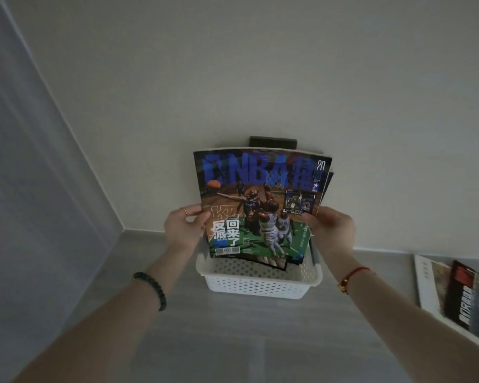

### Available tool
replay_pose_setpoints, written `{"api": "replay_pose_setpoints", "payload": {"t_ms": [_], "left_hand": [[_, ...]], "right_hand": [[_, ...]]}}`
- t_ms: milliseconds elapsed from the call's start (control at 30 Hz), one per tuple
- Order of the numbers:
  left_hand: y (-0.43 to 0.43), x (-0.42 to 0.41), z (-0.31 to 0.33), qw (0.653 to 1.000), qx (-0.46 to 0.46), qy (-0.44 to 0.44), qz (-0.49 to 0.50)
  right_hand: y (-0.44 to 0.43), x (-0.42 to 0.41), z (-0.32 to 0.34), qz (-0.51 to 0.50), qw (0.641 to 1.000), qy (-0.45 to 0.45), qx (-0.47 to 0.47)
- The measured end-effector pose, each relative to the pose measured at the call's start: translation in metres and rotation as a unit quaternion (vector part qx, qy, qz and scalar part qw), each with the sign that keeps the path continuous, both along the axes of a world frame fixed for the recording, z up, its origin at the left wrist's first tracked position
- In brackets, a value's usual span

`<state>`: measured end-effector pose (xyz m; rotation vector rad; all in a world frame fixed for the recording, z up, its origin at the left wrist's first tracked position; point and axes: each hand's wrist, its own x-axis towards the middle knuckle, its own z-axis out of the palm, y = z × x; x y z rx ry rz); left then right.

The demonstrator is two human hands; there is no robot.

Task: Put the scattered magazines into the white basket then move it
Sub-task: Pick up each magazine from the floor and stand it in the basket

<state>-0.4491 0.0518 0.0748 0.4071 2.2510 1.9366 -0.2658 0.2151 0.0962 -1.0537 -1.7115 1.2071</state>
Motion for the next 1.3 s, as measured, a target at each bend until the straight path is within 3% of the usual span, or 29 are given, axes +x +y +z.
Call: {"api": "replay_pose_setpoints", "payload": {"t_ms": [233,367,500,700,867,1300], "left_hand": [[0.012,-0.003,-0.032,1.000,-0.006,0.006,-0.020],[0.015,-0.003,-0.035,0.999,0.036,-0.001,-0.041],[0.015,-0.001,-0.035,0.996,0.035,-0.030,-0.071],[0.011,0.011,-0.029,0.998,0.020,-0.046,-0.022],[0.000,0.050,-0.022,0.998,0.028,-0.063,-0.007],[0.051,0.240,-0.022,0.981,-0.052,-0.064,-0.176]], "right_hand": [[0.009,-0.003,-0.037,-0.045,0.999,-0.011,0.017],[0.012,-0.010,-0.044,-0.050,0.999,-0.006,0.001],[0.006,-0.018,-0.048,0.037,0.999,-0.023,-0.013],[0.012,0.001,-0.040,0.104,0.991,-0.078,-0.020],[0.019,0.065,-0.033,0.076,0.992,-0.095,-0.027],[0.044,0.322,-0.042,-0.033,0.985,-0.157,-0.071]]}}
